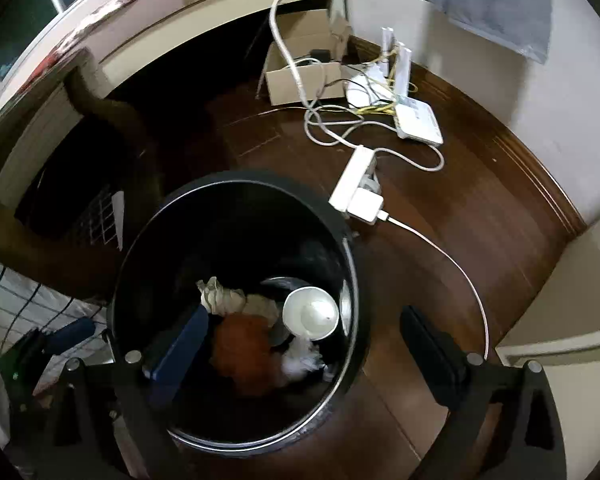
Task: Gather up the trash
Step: 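Open both tools to drop the tissue and red bag into the bin, then move both open tools back over the table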
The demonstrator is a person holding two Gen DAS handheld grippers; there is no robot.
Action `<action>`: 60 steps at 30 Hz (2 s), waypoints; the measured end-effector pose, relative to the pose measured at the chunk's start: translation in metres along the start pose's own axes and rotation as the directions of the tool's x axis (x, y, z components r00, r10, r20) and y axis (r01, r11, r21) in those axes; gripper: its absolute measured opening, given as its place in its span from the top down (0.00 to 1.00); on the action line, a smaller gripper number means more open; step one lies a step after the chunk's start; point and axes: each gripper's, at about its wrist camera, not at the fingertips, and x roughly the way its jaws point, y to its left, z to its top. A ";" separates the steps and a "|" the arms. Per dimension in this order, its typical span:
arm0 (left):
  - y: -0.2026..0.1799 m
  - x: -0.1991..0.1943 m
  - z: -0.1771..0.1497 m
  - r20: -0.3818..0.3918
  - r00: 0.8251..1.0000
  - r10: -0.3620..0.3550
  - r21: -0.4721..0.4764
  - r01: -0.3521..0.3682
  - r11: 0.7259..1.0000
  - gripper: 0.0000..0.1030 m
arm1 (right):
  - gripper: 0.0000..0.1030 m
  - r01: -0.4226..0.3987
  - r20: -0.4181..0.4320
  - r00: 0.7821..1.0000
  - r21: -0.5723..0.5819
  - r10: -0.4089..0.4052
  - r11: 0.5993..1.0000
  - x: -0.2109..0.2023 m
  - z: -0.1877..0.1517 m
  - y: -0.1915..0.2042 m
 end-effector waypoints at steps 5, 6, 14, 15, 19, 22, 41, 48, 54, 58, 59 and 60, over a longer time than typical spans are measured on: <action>-0.001 -0.009 -0.002 0.017 1.000 0.005 0.003 -0.005 1.000 0.11 | 0.04 0.007 0.010 1.000 0.005 -0.007 1.000 -0.011 -0.004 0.006; -0.001 -0.012 -0.002 0.021 1.000 0.005 0.004 -0.005 1.000 0.11 | 0.04 0.011 0.013 1.000 0.006 -0.011 1.000 -0.015 -0.006 0.007; 0.006 -0.038 -0.012 0.062 0.998 0.023 0.010 -0.024 1.000 0.11 | 0.04 0.017 0.030 0.999 0.018 -0.017 1.000 -0.037 -0.021 0.017; 0.007 -0.041 -0.013 0.067 0.997 0.025 0.009 -0.026 1.000 0.11 | 0.04 0.023 0.030 0.999 0.013 -0.024 1.000 -0.040 -0.023 0.019; 0.011 -0.057 -0.018 0.092 0.995 0.031 0.006 -0.032 0.999 0.11 | 0.03 0.023 0.044 0.999 0.007 -0.023 1.000 -0.056 -0.033 0.025; 0.012 -0.073 -0.022 0.120 0.992 0.041 0.009 -0.042 0.999 0.11 | 0.03 0.028 0.066 0.997 -0.013 -0.027 1.000 -0.070 -0.038 0.035; 0.062 -0.173 -0.039 0.286 0.951 0.116 -0.048 -0.107 0.993 0.11 | 0.03 -0.007 0.208 0.977 -0.182 0.045 0.983 -0.145 -0.049 0.113; 0.089 -0.201 -0.038 0.335 0.926 0.174 -0.105 -0.146 0.984 0.09 | 0.02 -0.062 0.264 0.955 -0.261 0.133 0.963 -0.161 -0.039 0.157; 0.127 -0.222 -0.043 0.352 0.903 0.247 -0.182 -0.193 0.964 0.08 | 0.02 -0.116 0.281 0.937 -0.314 0.209 0.942 -0.171 -0.022 0.191; 0.154 -0.237 -0.050 0.351 0.885 0.304 -0.236 -0.231 0.944 0.08 | 0.02 -0.136 0.292 0.924 -0.352 0.247 0.926 -0.180 -0.016 0.217; 0.160 -0.241 -0.052 0.352 0.880 0.319 -0.247 -0.241 0.938 0.08 | 0.02 -0.144 0.291 0.921 -0.360 0.258 0.922 -0.181 -0.015 0.223; 0.167 -0.246 -0.054 0.353 0.874 0.335 -0.259 -0.252 0.932 0.08 | 0.02 -0.151 0.291 0.918 -0.372 0.269 0.916 -0.183 -0.014 0.231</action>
